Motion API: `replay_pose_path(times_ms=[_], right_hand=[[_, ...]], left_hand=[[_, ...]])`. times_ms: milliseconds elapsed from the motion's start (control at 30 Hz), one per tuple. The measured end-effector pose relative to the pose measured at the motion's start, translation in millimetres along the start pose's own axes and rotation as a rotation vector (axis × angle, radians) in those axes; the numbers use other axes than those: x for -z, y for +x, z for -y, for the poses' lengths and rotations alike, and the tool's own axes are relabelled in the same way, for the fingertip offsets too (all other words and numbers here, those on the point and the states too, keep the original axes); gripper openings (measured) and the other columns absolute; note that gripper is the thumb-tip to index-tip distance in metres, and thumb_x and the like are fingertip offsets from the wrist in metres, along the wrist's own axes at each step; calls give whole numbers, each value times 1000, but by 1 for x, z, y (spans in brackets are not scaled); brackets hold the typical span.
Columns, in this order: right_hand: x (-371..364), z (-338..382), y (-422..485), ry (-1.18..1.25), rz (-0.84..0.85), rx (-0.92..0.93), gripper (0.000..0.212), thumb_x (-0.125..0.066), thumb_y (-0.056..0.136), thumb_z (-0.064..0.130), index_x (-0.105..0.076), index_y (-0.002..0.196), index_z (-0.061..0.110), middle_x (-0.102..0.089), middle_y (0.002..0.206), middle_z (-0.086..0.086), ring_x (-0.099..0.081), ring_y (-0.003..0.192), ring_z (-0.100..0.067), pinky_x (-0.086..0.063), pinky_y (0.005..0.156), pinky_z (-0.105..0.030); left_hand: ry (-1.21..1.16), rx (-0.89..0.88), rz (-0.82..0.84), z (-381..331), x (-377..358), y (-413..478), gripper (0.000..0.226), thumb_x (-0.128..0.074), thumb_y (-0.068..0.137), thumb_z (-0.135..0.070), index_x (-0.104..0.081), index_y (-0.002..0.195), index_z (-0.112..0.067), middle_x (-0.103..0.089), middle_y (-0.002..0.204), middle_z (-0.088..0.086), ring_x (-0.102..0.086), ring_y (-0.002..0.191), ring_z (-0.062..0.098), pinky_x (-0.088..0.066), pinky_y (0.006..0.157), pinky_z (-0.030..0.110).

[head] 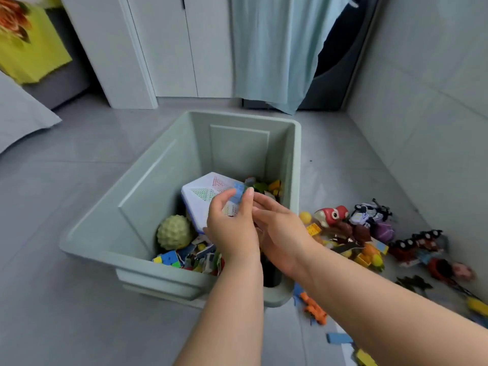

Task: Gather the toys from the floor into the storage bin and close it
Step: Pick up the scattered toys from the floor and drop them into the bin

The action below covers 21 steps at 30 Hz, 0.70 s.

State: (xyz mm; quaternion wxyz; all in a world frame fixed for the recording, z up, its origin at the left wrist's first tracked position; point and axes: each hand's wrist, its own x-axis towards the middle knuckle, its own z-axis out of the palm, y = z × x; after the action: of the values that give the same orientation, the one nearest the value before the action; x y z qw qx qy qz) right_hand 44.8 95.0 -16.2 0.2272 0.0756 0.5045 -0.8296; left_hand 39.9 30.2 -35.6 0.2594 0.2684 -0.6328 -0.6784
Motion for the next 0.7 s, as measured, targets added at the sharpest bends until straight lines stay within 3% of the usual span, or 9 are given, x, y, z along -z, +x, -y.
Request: replay_pose_path(times_ms=[67,133,200,267,367,533,600,700], right_hand=[[21,18,-17,-9,6,61,32,-40,93,-4,-58,113,13,-67,113,-3,-63,102,-17,-42,100,-34],[56,32,-34,-17,-33,130,37,-40,91,-7,-56,120,8,-65,117,-6,-62,106,-17,-42,100,-33],[105,39,-53,-42,-142,164,39,-44,89,-8,-54,123,6,-63,123,-9,-58,114,-21,-42,103,-35],[158,37,-76,-91,-312,139,34,-46,88,-7,-59,115,10,-65,116,-6,-61,107,-20,-46,97,-32],[250,15,-114,-261,-601,5,28,-51,87,-8,-63,100,14,-63,97,-4,-61,81,-14,-50,74,-22],[385,-40,-186,-757,-946,-278,34,-65,80,-2,-55,111,7,-56,114,-15,-52,77,-16,-42,60,-24],[415,-56,-204,-911,-1016,-372,58,-75,72,5,-49,123,3,-51,118,-19,-55,85,-23,-42,65,-25],[444,-74,-210,-1046,-992,-407,91,-83,64,17,-32,139,7,-34,136,-20,-46,119,-31,-39,94,-28]], left_hand=[[-74,-58,90,-9,-19,-18,17,-75,77,-26,-59,83,-28,-66,93,-7,-61,97,14,-47,95,38],[-152,-111,220,-16,-43,-40,19,-74,79,-18,-57,81,-26,-66,88,-2,-63,90,14,-50,87,30],[-206,-116,401,-17,-67,-67,20,-72,80,-14,-56,81,-26,-63,82,-4,-61,78,5,-48,75,18],[-186,-85,580,-9,-89,-96,18,-71,80,-15,-57,82,-25,-62,79,-8,-59,69,-3,-46,68,12],[-108,63,797,26,-114,-136,16,-72,80,-14,-59,84,-23,-64,79,-5,-59,72,3,-48,71,16],[189,430,1008,110,-128,-192,17,-69,83,-15,-56,91,-22,-62,82,-1,-57,81,16,-47,80,31],[285,544,1023,140,-129,-212,18,-67,84,-13,-54,90,-23,-60,79,-2,-55,79,15,-46,81,32],[372,661,1042,173,-131,-242,19,-64,86,-9,-54,98,-19,-59,80,0,-53,76,14,-44,73,26]])
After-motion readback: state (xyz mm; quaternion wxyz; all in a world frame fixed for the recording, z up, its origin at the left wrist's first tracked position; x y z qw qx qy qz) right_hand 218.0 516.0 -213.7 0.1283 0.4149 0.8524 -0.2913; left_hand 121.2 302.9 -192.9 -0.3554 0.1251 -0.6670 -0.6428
